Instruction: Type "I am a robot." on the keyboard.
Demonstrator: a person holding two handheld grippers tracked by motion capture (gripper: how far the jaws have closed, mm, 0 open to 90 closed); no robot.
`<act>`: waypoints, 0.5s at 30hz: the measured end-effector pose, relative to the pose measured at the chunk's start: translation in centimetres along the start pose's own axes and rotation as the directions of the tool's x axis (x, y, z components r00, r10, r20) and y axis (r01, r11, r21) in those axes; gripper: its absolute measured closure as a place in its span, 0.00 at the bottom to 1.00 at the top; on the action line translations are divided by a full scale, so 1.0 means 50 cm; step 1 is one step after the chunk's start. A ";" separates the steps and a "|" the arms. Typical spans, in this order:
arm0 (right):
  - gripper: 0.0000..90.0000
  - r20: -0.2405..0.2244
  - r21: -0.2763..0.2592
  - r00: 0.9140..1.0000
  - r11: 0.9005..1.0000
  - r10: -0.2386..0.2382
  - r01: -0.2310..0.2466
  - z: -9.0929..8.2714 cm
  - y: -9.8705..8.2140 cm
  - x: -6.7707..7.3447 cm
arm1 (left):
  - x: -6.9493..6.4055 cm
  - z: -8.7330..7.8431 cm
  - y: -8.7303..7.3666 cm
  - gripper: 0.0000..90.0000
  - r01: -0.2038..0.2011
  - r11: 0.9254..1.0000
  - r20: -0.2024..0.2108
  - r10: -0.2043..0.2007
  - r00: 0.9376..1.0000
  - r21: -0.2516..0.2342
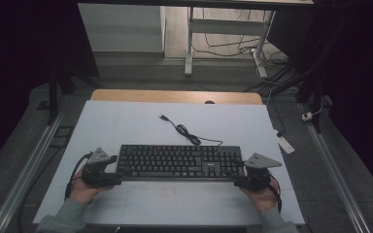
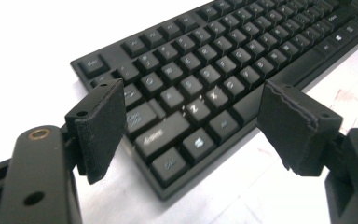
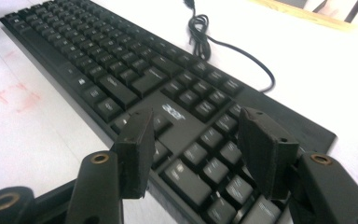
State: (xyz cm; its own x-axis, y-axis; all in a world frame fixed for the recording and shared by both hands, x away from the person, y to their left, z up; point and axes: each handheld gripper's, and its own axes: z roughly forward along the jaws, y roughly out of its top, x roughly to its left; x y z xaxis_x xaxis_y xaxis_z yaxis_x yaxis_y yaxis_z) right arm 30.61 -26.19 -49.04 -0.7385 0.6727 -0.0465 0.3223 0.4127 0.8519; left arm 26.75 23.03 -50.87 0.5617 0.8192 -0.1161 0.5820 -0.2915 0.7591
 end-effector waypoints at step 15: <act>0.48 -0.001 0.022 1.000 1.000 0.002 -0.002 -0.027 -0.036 -0.019 | -0.011 -0.008 -0.021 0.26 -0.028 1.000 0.021 0.028 0.999 0.008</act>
State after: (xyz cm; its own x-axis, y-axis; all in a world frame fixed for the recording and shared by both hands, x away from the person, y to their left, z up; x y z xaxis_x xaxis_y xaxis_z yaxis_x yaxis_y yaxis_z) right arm 29.94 -28.42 -49.80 -0.7382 0.6731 -0.0447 0.3367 0.4252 0.8401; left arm 25.60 23.10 -51.32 0.5900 0.8001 -0.1084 0.5706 -0.3182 0.7570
